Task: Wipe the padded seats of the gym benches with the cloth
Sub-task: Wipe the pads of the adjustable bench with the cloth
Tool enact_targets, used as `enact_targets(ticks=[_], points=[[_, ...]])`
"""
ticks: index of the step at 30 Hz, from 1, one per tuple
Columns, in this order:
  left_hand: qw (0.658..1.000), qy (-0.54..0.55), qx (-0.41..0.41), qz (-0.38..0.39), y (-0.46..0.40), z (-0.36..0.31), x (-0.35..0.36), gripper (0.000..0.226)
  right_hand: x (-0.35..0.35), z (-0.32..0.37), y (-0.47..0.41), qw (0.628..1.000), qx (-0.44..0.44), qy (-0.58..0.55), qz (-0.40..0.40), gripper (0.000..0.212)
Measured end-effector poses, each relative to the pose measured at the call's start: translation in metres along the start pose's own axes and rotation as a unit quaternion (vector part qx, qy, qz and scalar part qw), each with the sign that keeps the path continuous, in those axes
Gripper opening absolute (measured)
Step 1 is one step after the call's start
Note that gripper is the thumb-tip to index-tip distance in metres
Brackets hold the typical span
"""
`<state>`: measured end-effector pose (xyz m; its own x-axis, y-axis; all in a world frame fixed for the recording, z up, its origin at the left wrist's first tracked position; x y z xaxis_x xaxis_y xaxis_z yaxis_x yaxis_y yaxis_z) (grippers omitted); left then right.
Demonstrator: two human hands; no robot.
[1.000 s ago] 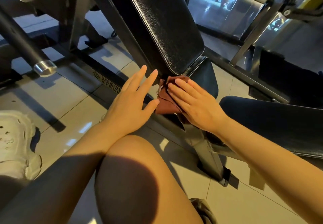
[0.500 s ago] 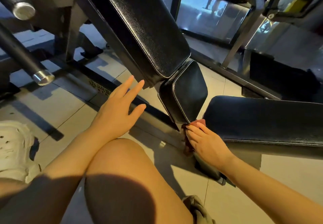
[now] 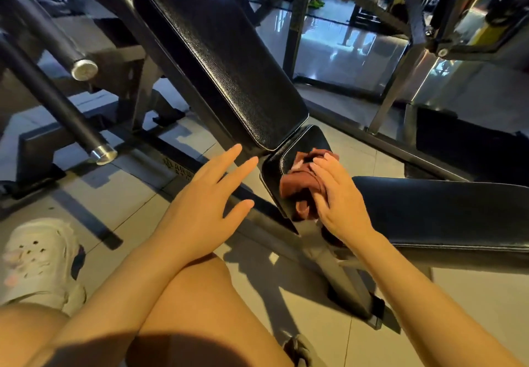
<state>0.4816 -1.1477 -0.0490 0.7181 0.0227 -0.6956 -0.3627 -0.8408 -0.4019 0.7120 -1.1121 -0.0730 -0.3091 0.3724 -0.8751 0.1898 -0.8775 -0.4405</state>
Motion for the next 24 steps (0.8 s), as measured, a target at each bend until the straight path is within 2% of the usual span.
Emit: enact_targets(ticks=[3, 5, 8, 11, 14, 19, 21, 24], points=[[1.0, -0.011, -0.004, -0.024, 0.007, 0.003, -0.013, 0.062, 0.032, 0.01, -0.016, 0.961, 0.204, -0.185, 0.018, 0.046], [0.999, -0.01, -0.028, -0.043, 0.012, 0.008, -0.022, 0.061, 0.049, 0.021, -0.007, 0.945, 0.254, -0.205, 0.02, 0.051], [0.998, -0.038, -0.039, -0.043, 0.008, 0.012, -0.029, 0.061, 0.056, 0.024, 0.018, 0.951, 0.238, -0.195, 0.033, 0.053], [0.988, -0.155, 0.013, 0.02, 0.0, 0.012, -0.02, 0.057, 0.063, 0.018, 0.049, 0.955, 0.217, -0.184, 0.089, 0.056], [0.979, -0.192, 0.019, 0.066, -0.003, 0.01, -0.011, 0.062, 0.066, 0.015, 0.074, 0.953, 0.222, -0.158, 0.13, 0.057], [0.964, -0.246, 0.062, 0.08, 0.001, -0.024, -0.002, 0.067, 0.052, 0.01, 0.079, 0.925, 0.284, -0.212, 0.134, 0.047], [0.96, -0.258, 0.072, 0.083, 0.007, -0.034, -0.001, 0.063, 0.04, 0.007, 0.078, 0.899, 0.328, -0.258, 0.129, 0.041], [0.964, -0.254, 0.065, 0.042, 0.015, -0.047, -0.003, 0.046, 0.017, 0.007, 0.071, 0.887, 0.33, -0.308, 0.096, 0.037]])
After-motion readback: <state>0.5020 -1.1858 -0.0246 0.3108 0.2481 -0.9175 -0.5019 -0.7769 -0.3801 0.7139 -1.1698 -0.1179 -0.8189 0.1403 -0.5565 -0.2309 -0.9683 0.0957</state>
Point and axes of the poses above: each hand's wrist, its own y-axis away from the middle knuckle, its own x-axis out of the palm, z = x × y, the point moved 6 cm from there along -y, towards the middle knuckle, and after that the axes turned 14 degrees about y, right-handed, at the moved point
